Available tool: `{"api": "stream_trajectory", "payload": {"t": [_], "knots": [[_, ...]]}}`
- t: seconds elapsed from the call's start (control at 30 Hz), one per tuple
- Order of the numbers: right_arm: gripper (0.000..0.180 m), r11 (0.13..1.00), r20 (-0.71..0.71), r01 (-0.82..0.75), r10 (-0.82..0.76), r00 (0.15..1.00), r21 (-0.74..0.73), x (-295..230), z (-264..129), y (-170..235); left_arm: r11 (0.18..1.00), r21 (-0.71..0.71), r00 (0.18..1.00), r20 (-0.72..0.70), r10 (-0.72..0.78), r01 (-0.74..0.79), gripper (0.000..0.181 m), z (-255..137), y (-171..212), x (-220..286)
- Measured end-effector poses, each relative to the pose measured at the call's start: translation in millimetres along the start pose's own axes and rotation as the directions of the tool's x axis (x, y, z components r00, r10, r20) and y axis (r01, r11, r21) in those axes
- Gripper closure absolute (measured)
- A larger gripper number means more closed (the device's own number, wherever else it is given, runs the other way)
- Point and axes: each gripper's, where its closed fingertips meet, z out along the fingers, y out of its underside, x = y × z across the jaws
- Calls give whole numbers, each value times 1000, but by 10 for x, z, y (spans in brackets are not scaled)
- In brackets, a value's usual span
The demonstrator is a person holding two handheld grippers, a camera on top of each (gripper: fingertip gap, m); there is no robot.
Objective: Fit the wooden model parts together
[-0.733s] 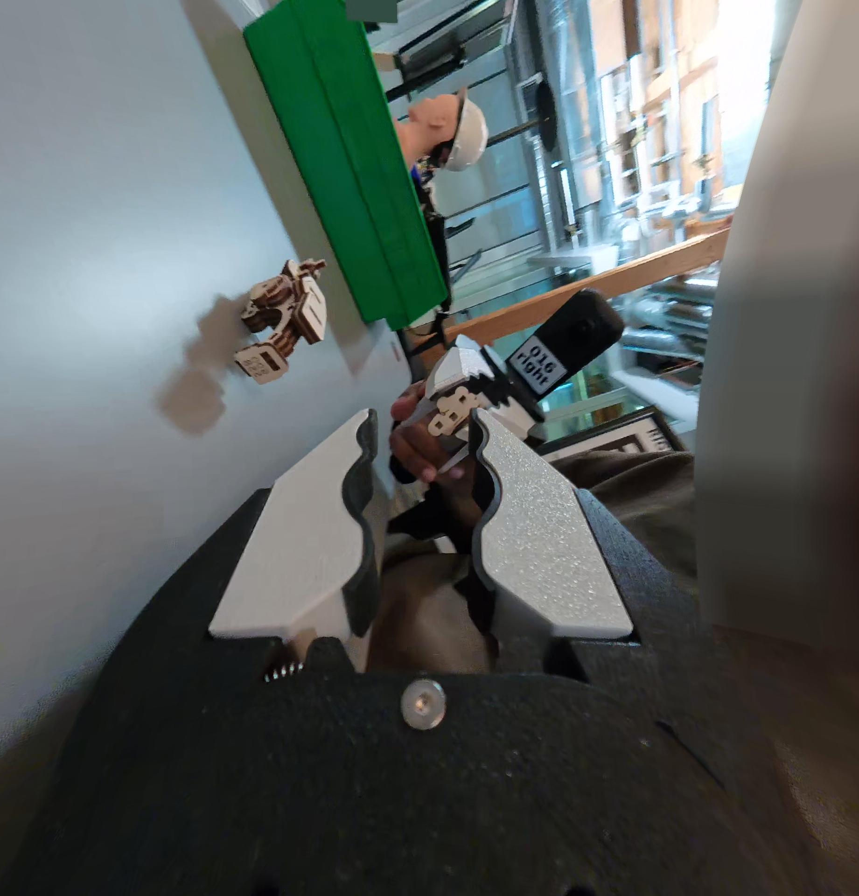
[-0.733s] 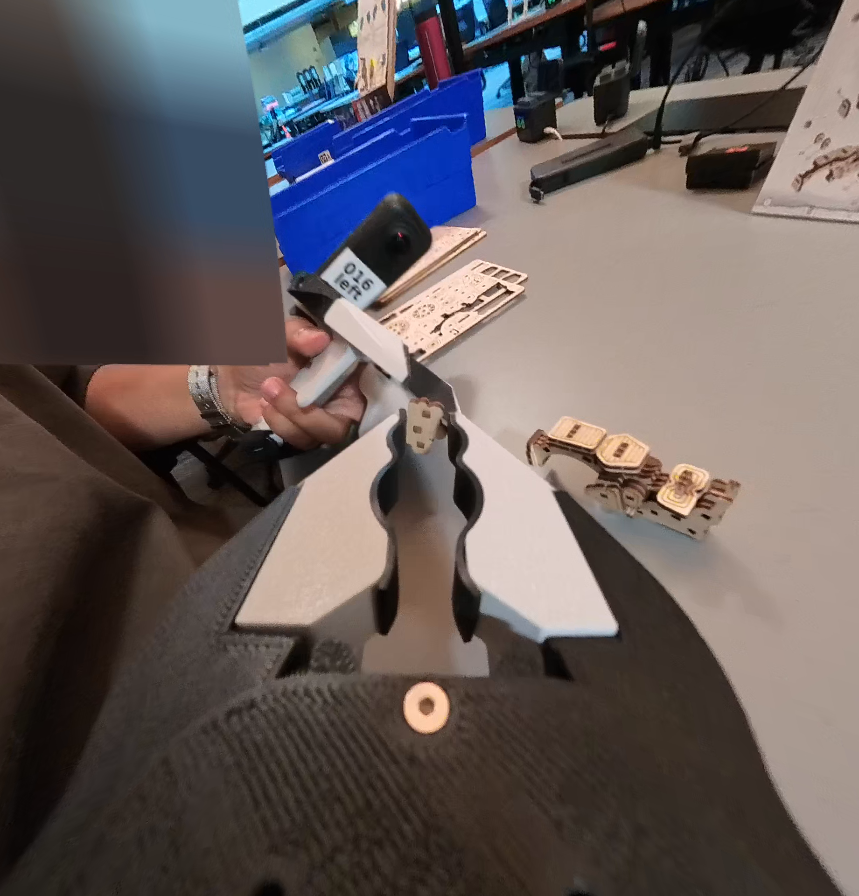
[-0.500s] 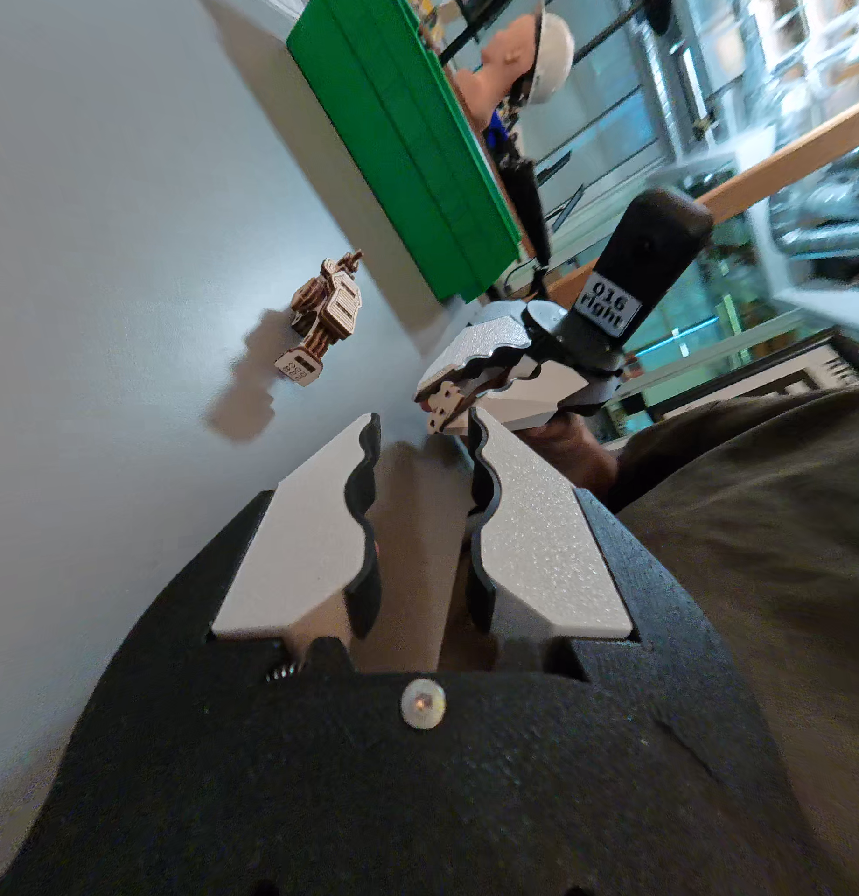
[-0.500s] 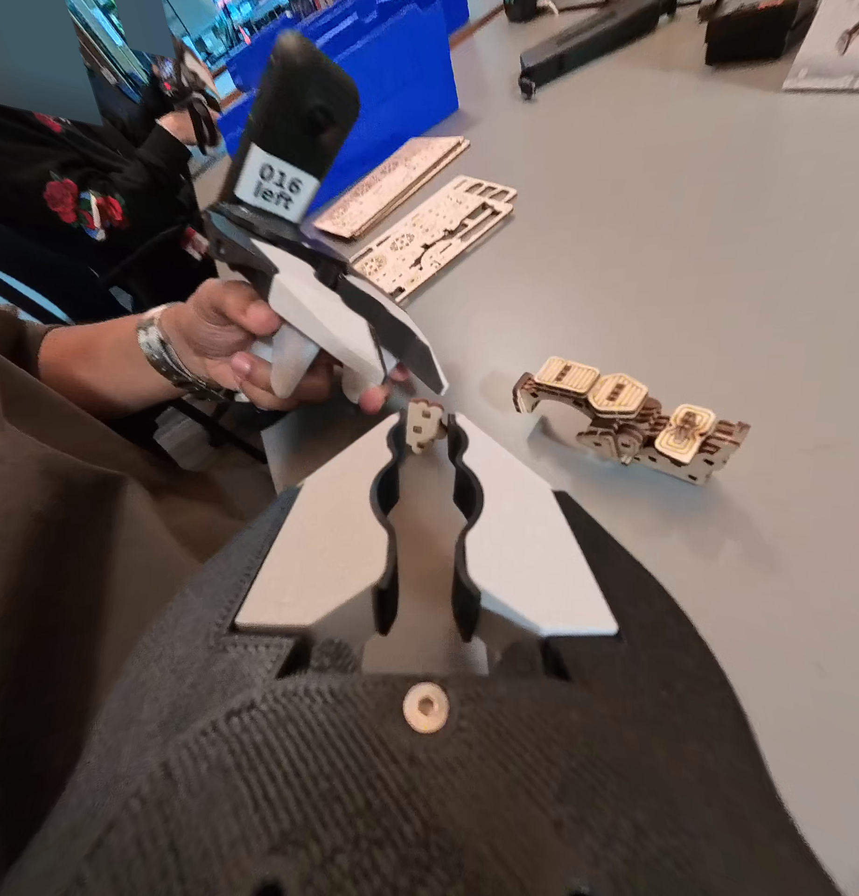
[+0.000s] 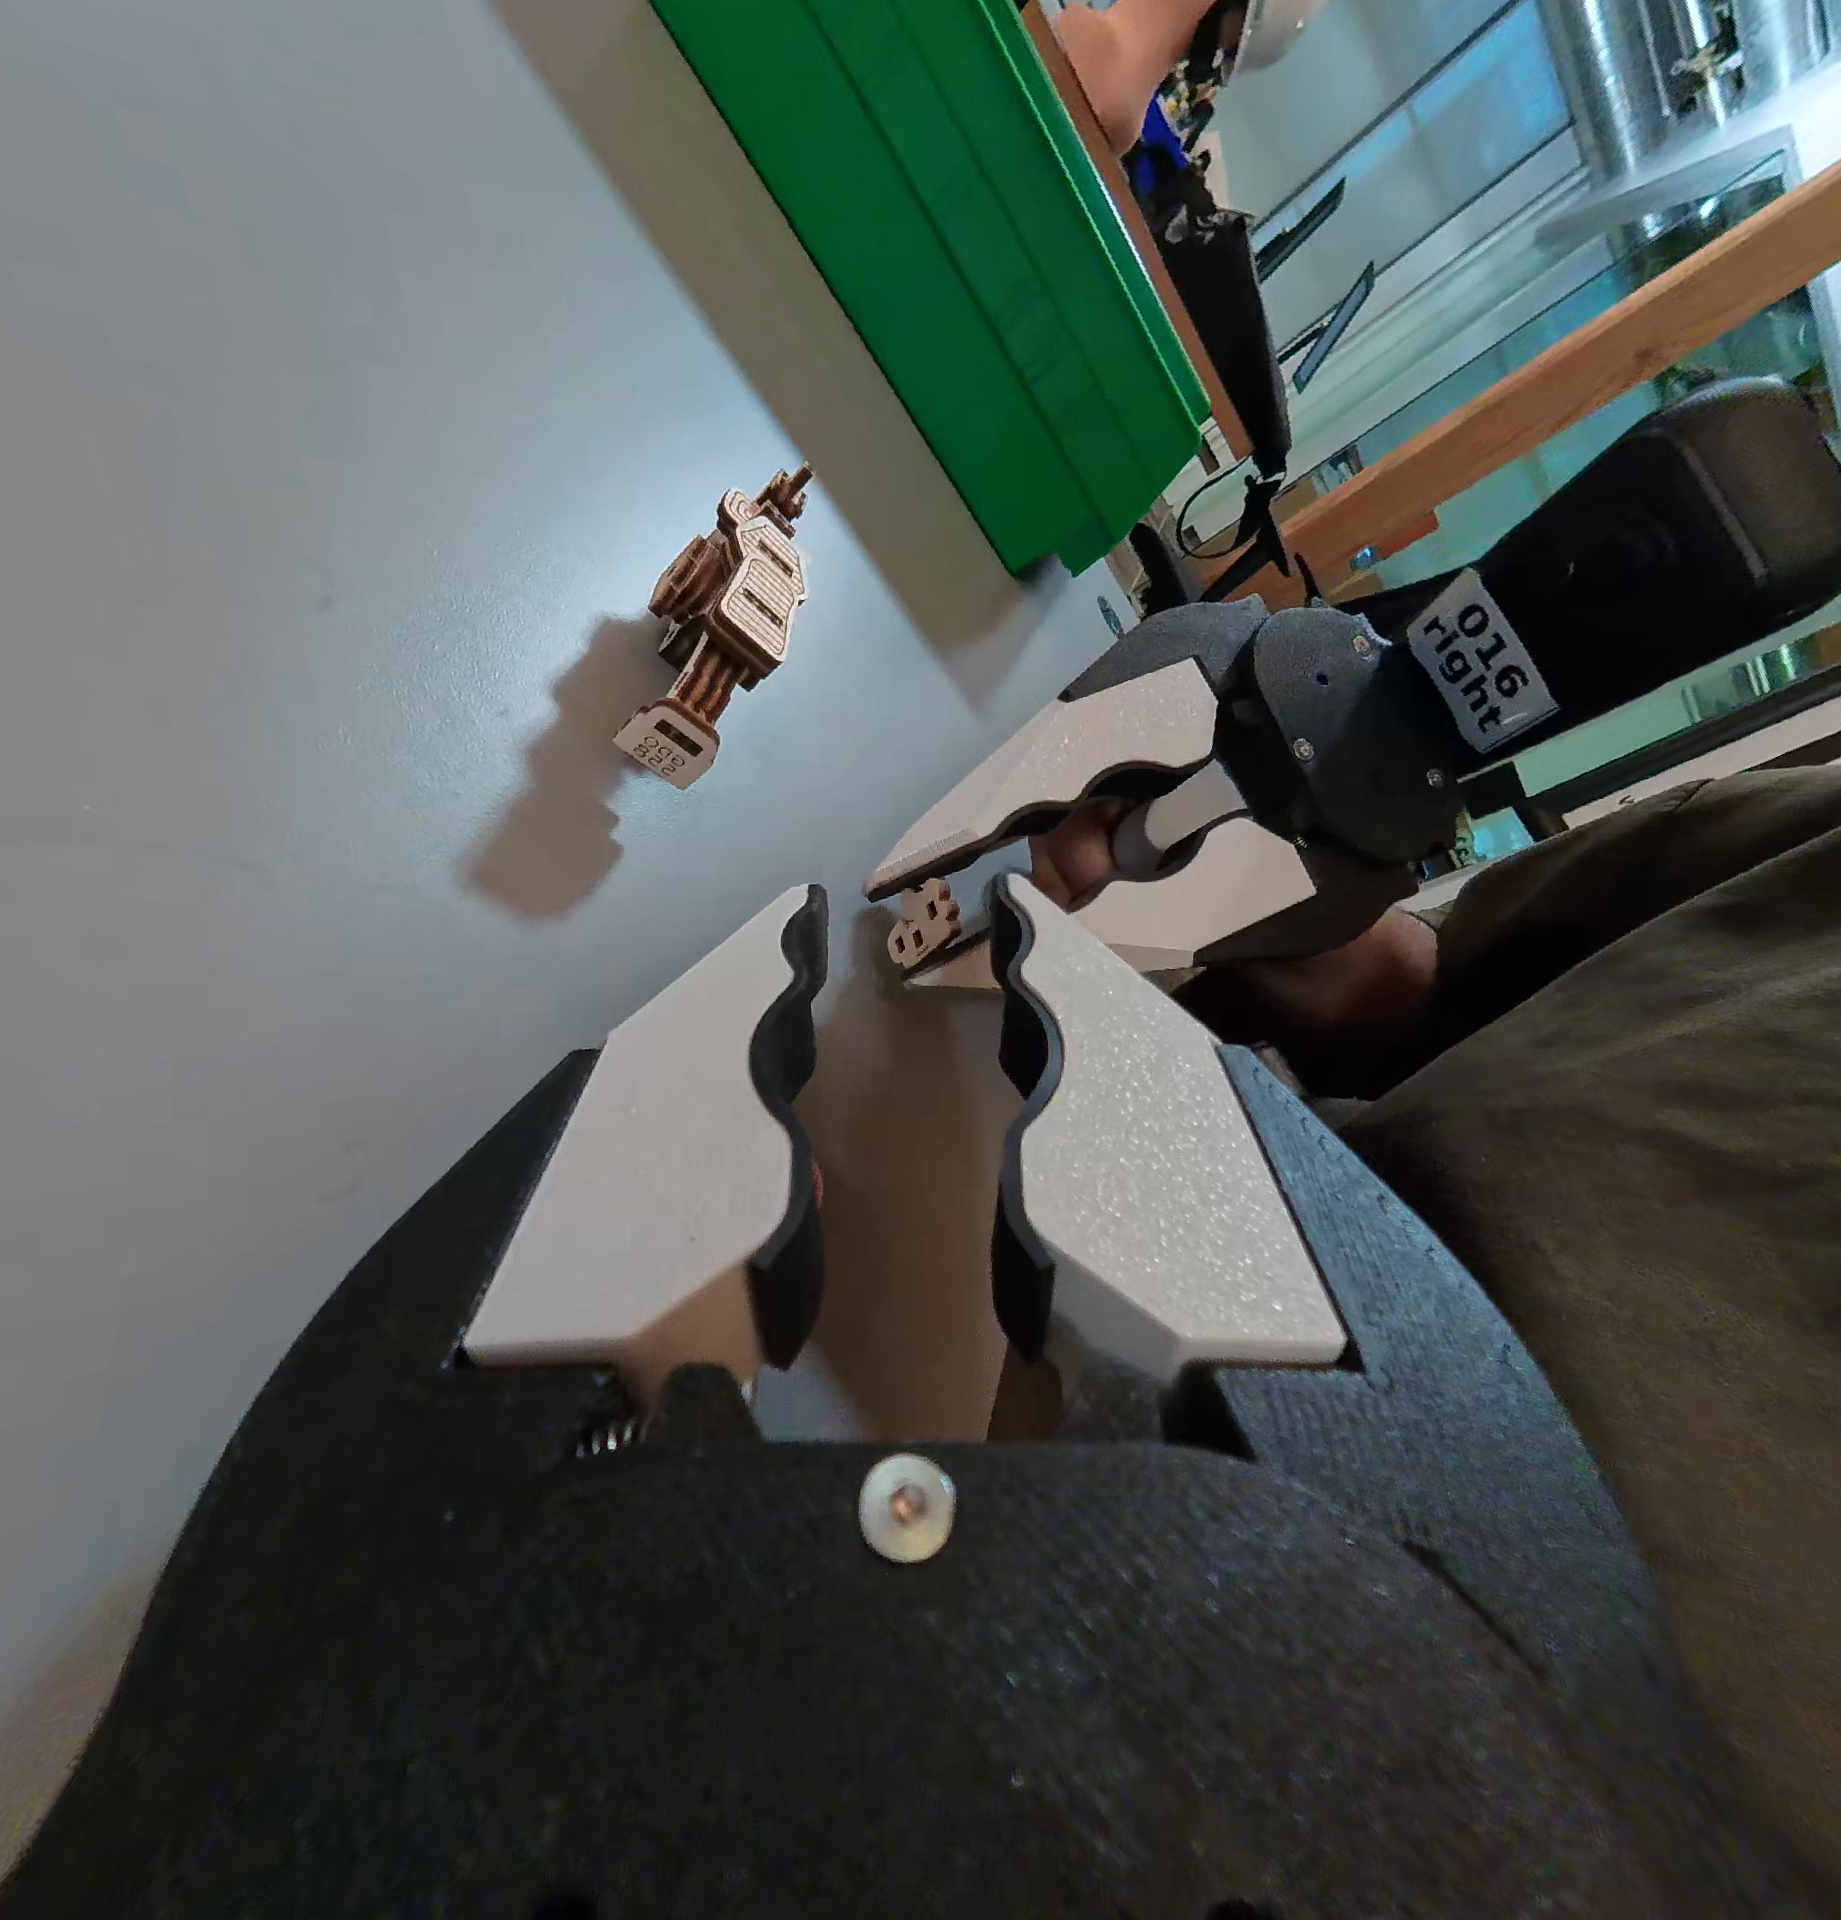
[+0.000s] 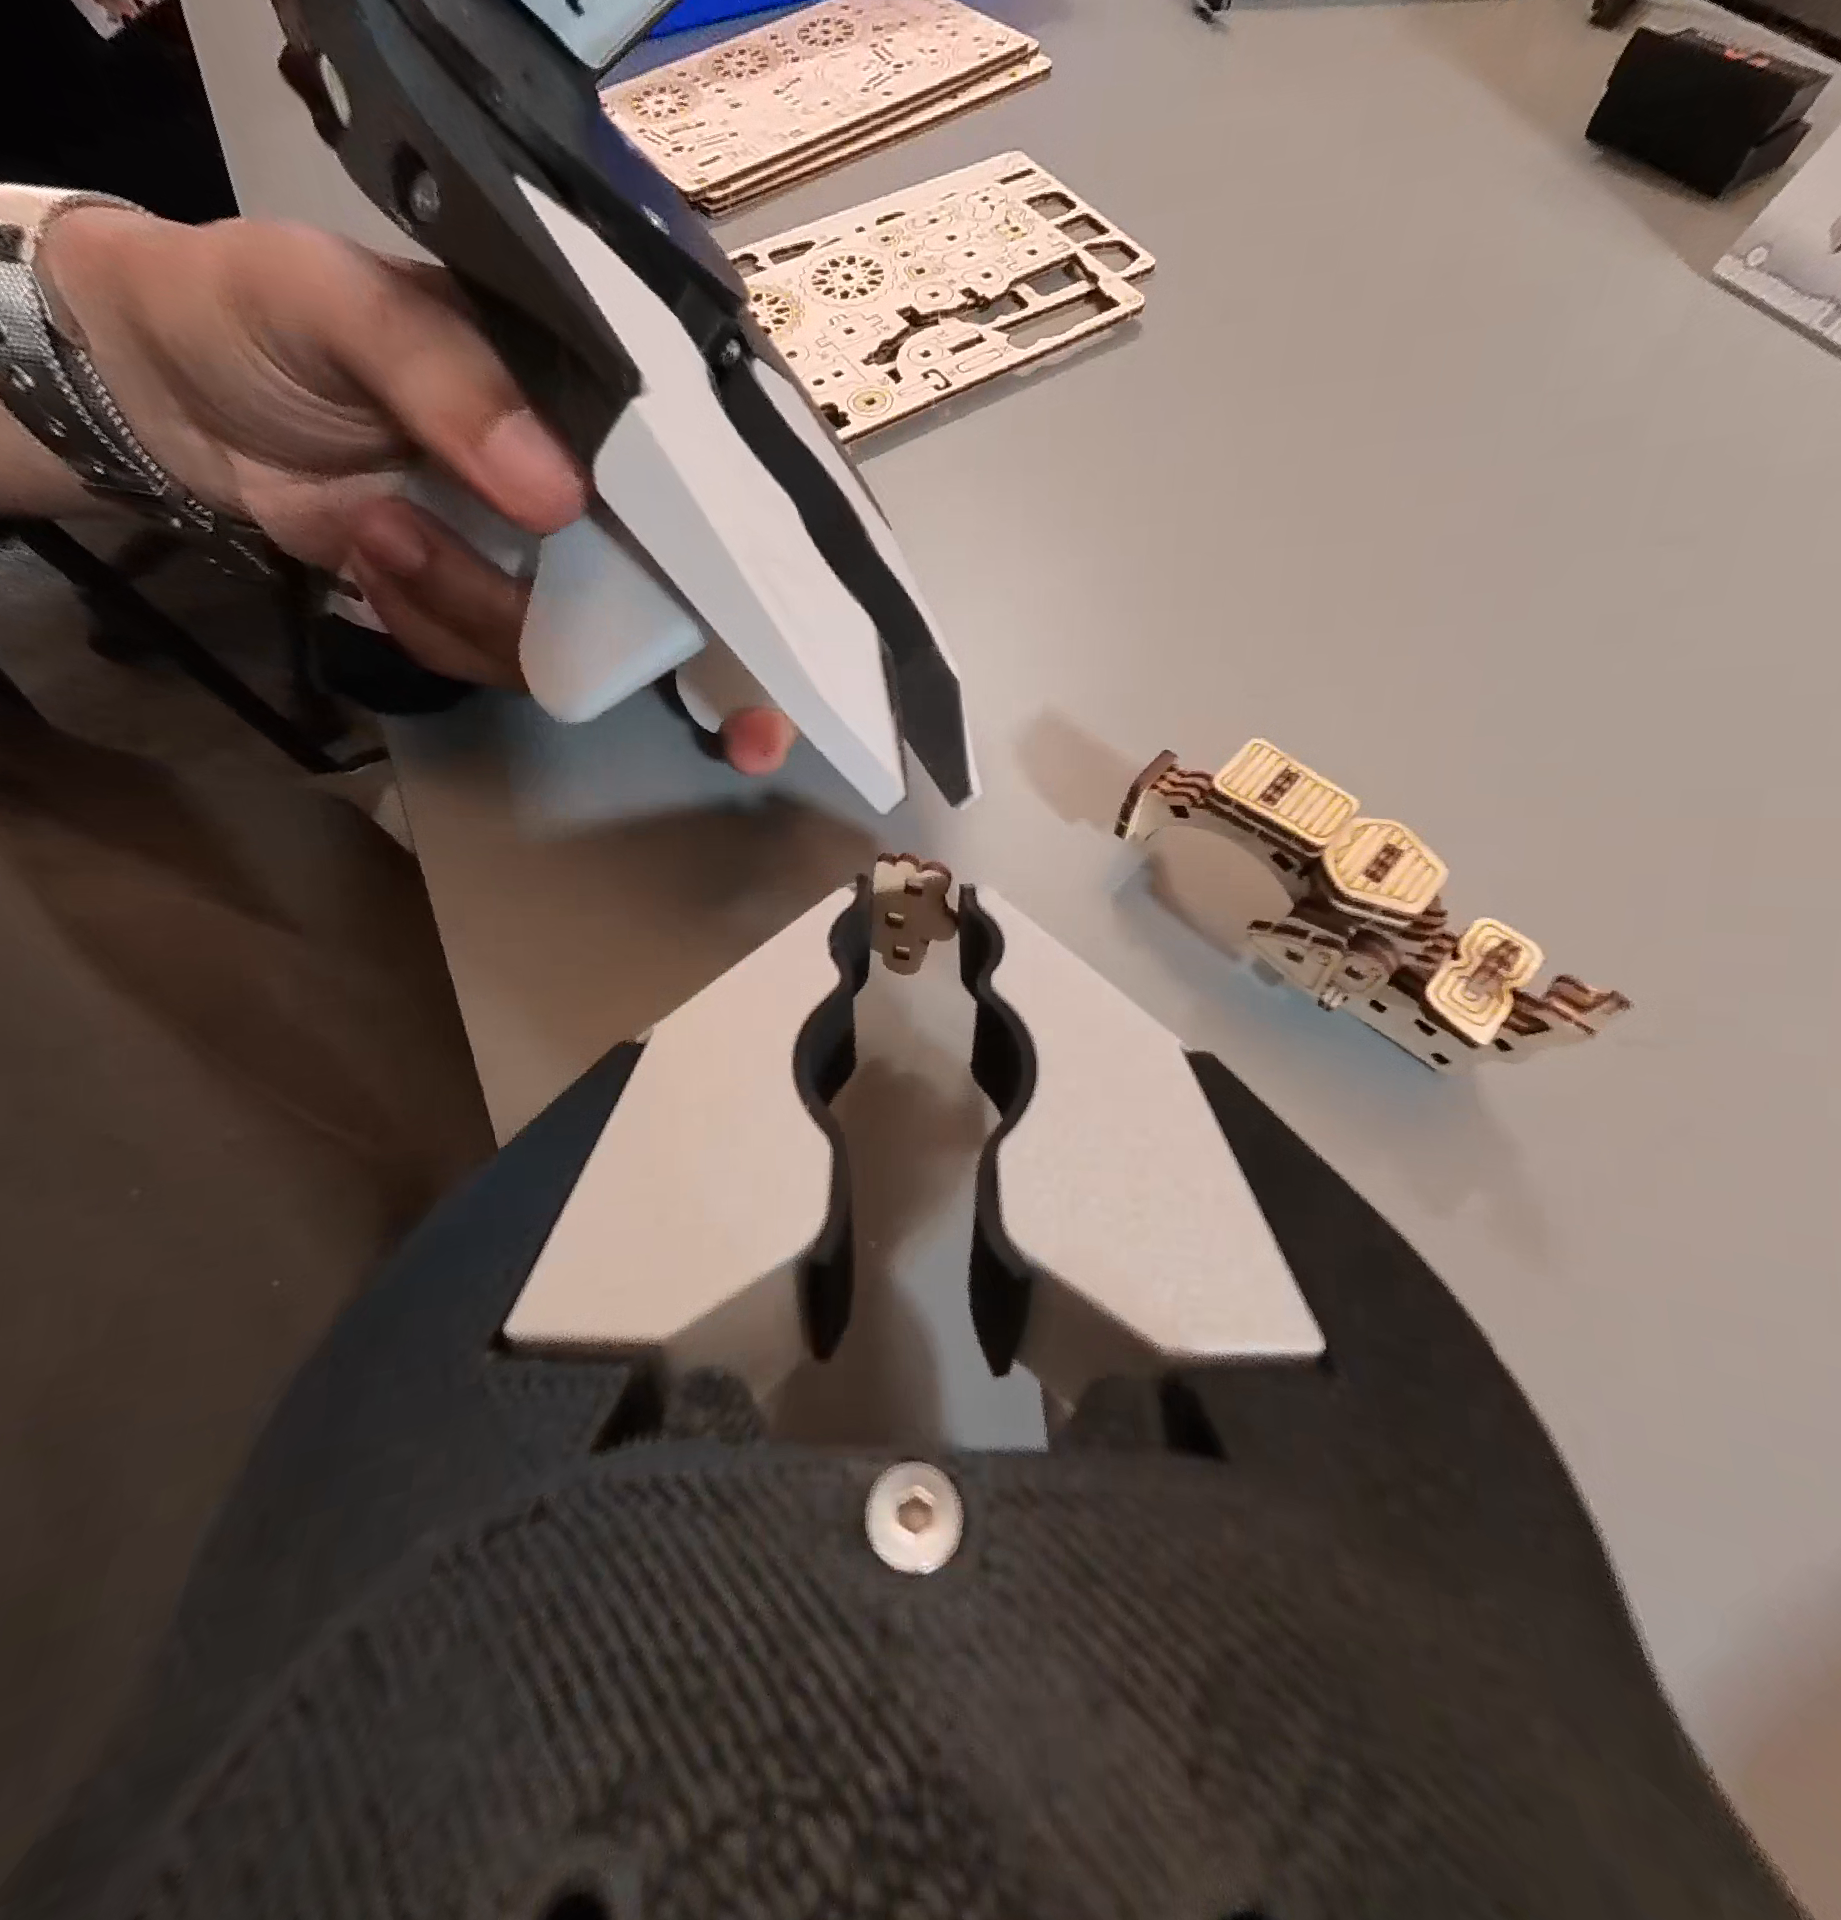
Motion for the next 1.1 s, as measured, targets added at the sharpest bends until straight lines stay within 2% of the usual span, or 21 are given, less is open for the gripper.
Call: {"api": "stream_trajectory", "payload": {"t": [0.23,0.6,0.87,1.1], "knots": [[164,1000,24,-11,11,1000,28,-39,-17,-48,1000,-13,1000,-1,7,-7,157,23,26,18],[164,999,29,-25,23,999,43,-36,-32,-71,1000,-7,1000,-4,-3,3,176,11,13,14],[164,999,20,-31,31,999,31,-10,-28,-47,1000,-2,999,-42,-24,24,164,1,5,53],[165,1000,12,-9,9,1000,8,-11,-12,-8,996,-51,997,20,68,-67,163,43,97,20]]}}
